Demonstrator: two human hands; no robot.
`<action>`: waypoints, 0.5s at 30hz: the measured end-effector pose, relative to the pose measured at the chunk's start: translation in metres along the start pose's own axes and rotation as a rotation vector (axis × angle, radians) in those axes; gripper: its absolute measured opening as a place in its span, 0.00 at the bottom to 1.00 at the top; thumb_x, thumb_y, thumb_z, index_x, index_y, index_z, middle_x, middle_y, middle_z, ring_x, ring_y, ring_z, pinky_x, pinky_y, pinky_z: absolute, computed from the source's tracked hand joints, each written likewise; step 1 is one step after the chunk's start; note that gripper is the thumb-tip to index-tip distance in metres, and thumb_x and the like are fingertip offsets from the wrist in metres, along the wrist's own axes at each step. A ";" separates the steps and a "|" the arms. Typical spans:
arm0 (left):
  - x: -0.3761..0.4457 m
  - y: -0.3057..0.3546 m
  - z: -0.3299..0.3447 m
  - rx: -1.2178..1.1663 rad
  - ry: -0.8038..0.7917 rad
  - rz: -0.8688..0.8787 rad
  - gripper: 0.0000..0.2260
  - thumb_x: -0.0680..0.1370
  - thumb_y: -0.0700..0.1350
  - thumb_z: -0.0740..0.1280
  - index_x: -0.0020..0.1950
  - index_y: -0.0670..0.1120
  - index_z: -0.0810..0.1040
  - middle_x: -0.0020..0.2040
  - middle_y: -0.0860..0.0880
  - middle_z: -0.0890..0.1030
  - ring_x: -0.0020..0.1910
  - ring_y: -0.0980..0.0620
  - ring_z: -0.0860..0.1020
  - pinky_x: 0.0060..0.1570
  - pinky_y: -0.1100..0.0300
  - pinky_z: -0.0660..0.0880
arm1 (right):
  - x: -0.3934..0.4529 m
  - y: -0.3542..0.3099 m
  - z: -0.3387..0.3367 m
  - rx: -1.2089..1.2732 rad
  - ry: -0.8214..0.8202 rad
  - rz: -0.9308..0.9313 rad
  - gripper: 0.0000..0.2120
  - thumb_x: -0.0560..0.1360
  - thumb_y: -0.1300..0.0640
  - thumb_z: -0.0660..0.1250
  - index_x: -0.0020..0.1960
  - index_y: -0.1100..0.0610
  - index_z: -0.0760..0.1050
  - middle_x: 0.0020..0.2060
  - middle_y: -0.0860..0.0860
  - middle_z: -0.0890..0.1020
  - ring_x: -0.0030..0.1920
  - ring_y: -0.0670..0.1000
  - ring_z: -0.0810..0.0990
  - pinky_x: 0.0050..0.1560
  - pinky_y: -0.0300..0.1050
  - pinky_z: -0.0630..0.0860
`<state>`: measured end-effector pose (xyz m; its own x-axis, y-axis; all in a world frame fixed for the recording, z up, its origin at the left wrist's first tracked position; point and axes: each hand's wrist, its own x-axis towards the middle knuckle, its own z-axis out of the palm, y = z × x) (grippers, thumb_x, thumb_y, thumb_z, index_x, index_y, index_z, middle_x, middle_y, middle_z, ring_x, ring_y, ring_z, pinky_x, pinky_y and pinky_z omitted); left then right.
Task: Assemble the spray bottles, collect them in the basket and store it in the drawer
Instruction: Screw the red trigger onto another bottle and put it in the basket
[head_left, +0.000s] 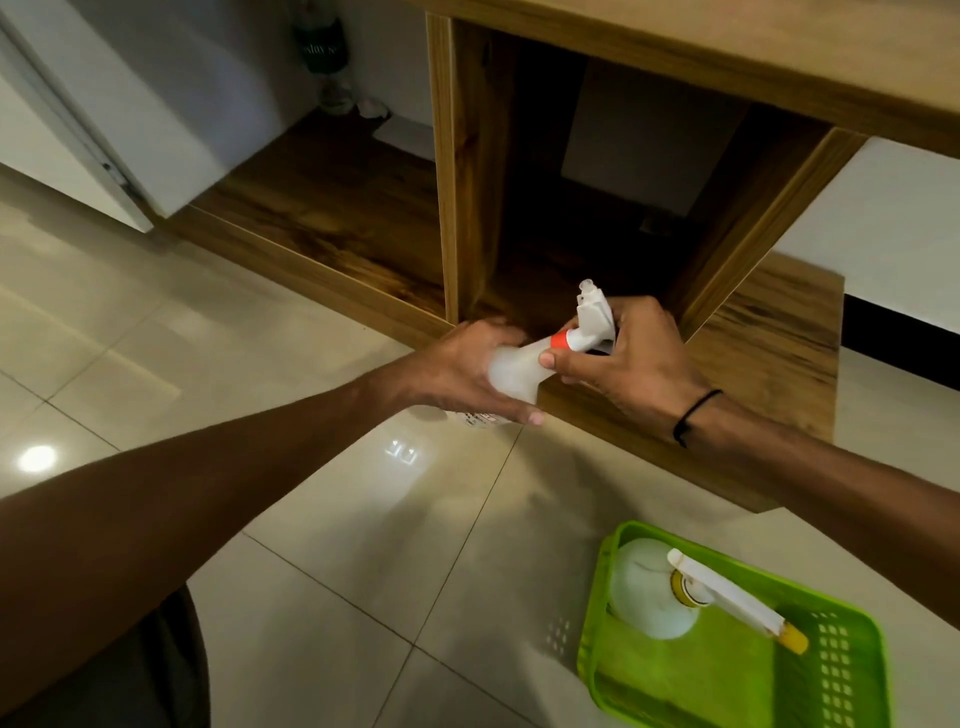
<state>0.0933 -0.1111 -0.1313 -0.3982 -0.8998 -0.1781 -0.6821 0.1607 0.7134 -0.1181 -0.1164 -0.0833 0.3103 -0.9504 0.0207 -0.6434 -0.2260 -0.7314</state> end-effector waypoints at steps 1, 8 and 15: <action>-0.002 -0.002 -0.001 -0.012 -0.031 -0.014 0.29 0.69 0.60 0.81 0.65 0.52 0.75 0.58 0.55 0.78 0.56 0.54 0.80 0.49 0.64 0.81 | 0.000 0.000 -0.001 0.002 -0.007 -0.006 0.18 0.70 0.47 0.80 0.50 0.59 0.82 0.41 0.50 0.86 0.42 0.44 0.85 0.46 0.47 0.85; 0.001 -0.001 0.022 0.075 0.193 -0.033 0.19 0.69 0.56 0.78 0.55 0.50 0.81 0.50 0.53 0.84 0.47 0.52 0.82 0.45 0.53 0.82 | -0.005 0.004 0.010 0.034 -0.011 0.017 0.27 0.62 0.32 0.77 0.43 0.55 0.84 0.38 0.51 0.87 0.42 0.50 0.86 0.43 0.56 0.85; 0.009 0.023 0.051 0.070 0.447 0.029 0.17 0.70 0.49 0.77 0.57 0.46 0.83 0.53 0.48 0.85 0.49 0.50 0.84 0.49 0.57 0.82 | -0.004 -0.004 0.018 -0.041 0.073 0.024 0.13 0.67 0.49 0.81 0.39 0.56 0.82 0.33 0.48 0.85 0.38 0.44 0.85 0.34 0.39 0.79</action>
<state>0.0431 -0.0948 -0.1513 -0.1244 -0.9788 0.1625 -0.7207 0.2017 0.6632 -0.1042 -0.1074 -0.0929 0.2436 -0.9684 0.0539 -0.6787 -0.2099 -0.7037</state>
